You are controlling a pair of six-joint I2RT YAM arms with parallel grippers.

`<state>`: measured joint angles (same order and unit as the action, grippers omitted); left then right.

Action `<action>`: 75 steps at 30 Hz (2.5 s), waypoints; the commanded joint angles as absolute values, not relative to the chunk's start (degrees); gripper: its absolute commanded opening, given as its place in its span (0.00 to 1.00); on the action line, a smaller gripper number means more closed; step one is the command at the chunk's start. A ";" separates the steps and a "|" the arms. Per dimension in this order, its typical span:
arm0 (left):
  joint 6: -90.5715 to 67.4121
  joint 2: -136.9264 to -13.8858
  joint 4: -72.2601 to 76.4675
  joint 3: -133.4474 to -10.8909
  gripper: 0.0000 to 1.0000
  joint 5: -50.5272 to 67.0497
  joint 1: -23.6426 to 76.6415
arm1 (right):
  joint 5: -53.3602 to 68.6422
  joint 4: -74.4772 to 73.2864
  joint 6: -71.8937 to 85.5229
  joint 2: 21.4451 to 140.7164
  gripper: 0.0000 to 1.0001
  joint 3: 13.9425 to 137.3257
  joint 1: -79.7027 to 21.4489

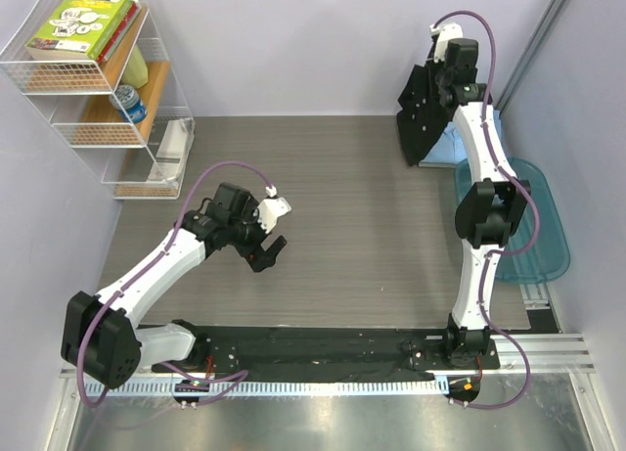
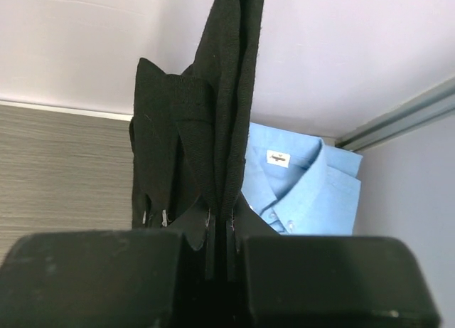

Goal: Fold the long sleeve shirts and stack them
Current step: Neatly place the folded shirt to the corner

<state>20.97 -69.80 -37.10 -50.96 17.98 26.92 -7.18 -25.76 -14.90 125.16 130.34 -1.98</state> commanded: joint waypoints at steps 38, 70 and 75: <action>21.36 -73.65 -41.04 -53.61 1.00 16.96 26.90 | -5.01 -0.80 -15.21 129.99 0.01 115.23 13.88; 3.34 -84.53 -50.26 -84.44 1.00 22.94 13.28 | 15.54 -29.92 -9.85 113.75 1.00 135.09 15.39; 2.64 -90.78 -53.97 -96.32 1.00 17.76 12.92 | 23.62 -42.00 -6.95 106.45 1.00 124.77 12.14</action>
